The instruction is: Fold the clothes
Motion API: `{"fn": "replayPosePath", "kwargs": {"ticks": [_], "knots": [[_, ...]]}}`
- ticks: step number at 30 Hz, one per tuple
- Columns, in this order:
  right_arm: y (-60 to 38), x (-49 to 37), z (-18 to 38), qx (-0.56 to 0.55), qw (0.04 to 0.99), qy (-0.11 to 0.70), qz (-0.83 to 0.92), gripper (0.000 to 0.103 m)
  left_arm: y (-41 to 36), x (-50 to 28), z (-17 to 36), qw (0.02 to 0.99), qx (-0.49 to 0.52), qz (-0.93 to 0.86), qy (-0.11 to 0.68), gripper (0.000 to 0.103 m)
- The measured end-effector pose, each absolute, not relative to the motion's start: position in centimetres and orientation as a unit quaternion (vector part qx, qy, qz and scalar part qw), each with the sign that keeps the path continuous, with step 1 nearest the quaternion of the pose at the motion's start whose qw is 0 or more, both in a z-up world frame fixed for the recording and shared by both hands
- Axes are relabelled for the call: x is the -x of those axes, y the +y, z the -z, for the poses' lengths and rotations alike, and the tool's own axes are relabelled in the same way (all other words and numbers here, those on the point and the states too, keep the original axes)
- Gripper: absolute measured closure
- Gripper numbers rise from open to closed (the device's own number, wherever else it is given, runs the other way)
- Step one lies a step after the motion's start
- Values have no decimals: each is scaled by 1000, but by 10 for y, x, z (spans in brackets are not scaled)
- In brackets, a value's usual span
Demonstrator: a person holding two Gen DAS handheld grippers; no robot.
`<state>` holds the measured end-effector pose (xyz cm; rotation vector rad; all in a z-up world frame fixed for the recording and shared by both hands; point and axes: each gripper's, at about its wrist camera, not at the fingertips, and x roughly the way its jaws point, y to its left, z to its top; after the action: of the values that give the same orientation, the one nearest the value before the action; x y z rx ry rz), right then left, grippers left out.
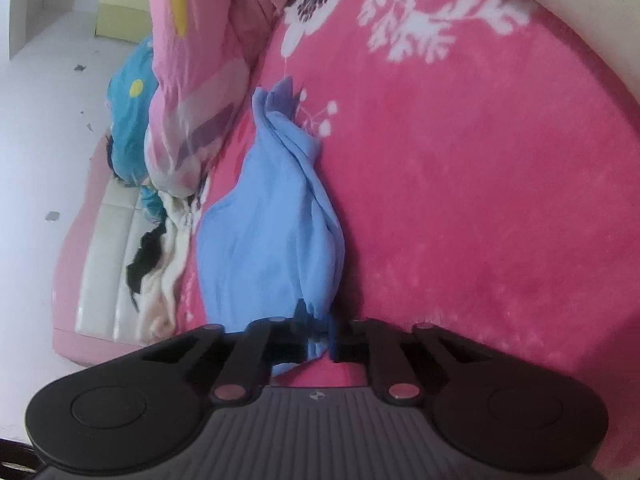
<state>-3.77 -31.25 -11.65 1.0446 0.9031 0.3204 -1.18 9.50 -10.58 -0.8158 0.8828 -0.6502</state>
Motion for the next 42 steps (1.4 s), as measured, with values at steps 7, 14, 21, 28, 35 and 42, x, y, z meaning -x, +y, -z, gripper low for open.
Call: {"fn": "replayPosePath", "kwargs": {"ticks": [7, 14, 21, 28, 35, 42], "knots": [[-314, 21, 67, -481, 789, 338, -177, 96, 96, -6, 58, 775, 392, 328, 373, 98], [-323, -59, -9, -465, 809, 289, -215, 96, 84, -97, -8, 756, 416, 321, 390, 98], [-330, -143, -71, -471, 812, 249, -237, 96, 66, -173, -69, 770, 427, 321, 350, 98], [-329, -127, -53, -478, 808, 254, -233, 96, 68, -154, -52, 769, 414, 318, 369, 98], [-329, -119, -14, -490, 791, 297, -213, 96, 92, -140, -32, 764, 429, 293, 383, 98], [-318, -127, 13, -488, 781, 331, -204, 96, 96, -134, -18, 768, 421, 277, 396, 98]]}}
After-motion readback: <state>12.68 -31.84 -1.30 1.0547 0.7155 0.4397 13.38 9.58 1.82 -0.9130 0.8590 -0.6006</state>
